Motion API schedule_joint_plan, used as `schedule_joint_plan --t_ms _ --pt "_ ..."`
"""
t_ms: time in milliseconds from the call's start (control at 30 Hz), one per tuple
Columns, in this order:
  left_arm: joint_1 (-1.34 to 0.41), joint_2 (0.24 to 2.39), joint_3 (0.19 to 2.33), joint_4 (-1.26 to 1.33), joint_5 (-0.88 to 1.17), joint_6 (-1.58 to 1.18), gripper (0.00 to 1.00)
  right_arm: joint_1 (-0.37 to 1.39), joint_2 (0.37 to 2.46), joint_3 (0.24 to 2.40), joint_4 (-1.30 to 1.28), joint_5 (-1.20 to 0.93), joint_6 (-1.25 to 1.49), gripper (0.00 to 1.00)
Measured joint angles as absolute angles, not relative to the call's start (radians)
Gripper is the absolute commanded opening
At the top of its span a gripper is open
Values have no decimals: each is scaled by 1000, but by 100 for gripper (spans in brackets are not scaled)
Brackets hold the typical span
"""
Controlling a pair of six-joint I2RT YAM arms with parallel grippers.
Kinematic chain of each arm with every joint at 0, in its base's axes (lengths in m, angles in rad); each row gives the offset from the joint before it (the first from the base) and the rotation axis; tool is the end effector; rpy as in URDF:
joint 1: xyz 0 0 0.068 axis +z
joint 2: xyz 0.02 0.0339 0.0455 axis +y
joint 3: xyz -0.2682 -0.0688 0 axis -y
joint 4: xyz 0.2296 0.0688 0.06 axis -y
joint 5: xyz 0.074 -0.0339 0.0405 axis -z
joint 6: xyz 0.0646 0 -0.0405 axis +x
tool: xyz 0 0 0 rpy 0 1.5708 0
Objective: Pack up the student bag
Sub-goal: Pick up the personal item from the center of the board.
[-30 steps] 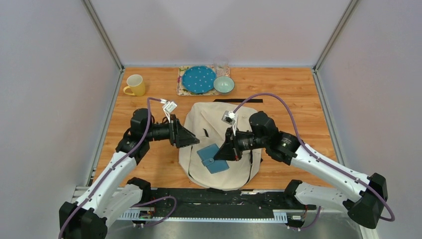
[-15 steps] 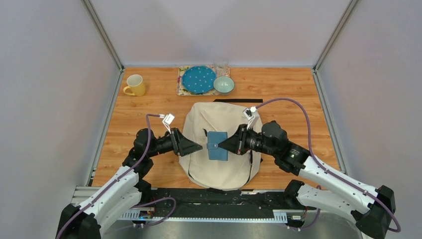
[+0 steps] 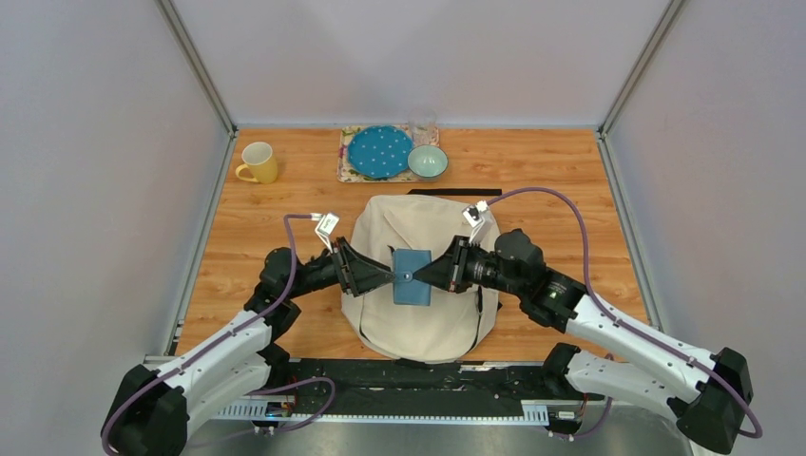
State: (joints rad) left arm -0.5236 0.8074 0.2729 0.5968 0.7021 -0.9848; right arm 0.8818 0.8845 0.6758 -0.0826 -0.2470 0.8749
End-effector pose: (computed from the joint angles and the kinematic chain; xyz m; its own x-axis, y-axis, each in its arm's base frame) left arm 0.1400 -0.1290 0.2496 -0.7533 -0.2996 -0.5855 0.5647 0.1615 -0.8093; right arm 0.1264 0.1783 0.2929 -0.8058 0.1923 -0.5602 -0.4351 0.4495 0.7802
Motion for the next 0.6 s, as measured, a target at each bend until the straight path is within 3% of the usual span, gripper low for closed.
schedule_joint_plan --t_ms 267,400,500,600 --pt "-547 851 274 656 690 -992 79 882 936 676 -76 -279 895 5" --pt "-553 865 274 678 686 -995 75 882 959 676 -54 -295 903 11" --pt "-563 878 274 685 682 -1000 70 882 975 676 -41 -305 909 13" --pt "-571 888 274 685 676 -1001 58 882 992 676 -39 -311 913 17"
